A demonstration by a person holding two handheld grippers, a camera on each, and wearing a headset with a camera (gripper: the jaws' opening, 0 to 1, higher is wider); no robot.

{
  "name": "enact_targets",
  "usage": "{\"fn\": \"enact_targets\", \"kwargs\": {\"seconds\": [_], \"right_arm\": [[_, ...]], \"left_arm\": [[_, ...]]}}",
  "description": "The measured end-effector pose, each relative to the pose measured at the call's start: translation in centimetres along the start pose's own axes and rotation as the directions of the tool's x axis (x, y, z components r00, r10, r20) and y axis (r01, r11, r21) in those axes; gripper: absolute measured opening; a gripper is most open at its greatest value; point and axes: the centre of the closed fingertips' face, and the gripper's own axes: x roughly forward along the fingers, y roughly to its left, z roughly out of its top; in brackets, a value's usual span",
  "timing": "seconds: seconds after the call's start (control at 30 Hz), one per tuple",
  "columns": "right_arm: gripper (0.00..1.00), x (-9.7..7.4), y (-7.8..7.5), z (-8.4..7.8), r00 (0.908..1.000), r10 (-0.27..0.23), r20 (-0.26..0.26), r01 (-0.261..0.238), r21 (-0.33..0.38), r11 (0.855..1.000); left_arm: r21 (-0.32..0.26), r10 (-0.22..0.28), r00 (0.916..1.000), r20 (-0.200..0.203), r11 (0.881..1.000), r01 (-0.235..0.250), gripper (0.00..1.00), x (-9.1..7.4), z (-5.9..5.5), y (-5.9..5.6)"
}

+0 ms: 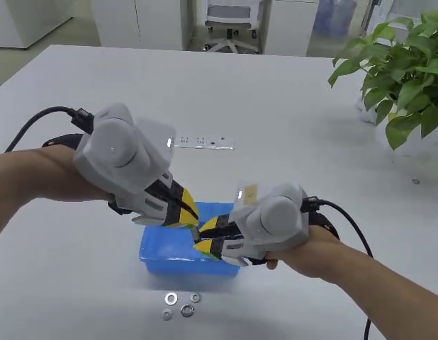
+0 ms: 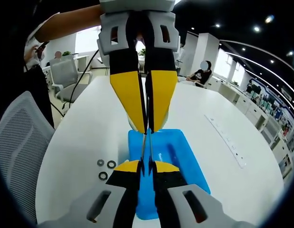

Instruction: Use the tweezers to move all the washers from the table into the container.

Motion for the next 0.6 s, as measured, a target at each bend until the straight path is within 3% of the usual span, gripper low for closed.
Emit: {"fn": "enact_targets", "kwargs": {"seconds": [0.6], "right_arm": [[0.11,-0.7,1.6,1.0,0.9999,-0.007,0.015,0.007,-0.018,1.000]], "left_arm": [[0.000,0.008,0.9999,-0.011,1.000,-0.008,0.05,-1.1,0.5,-1.5]]}}
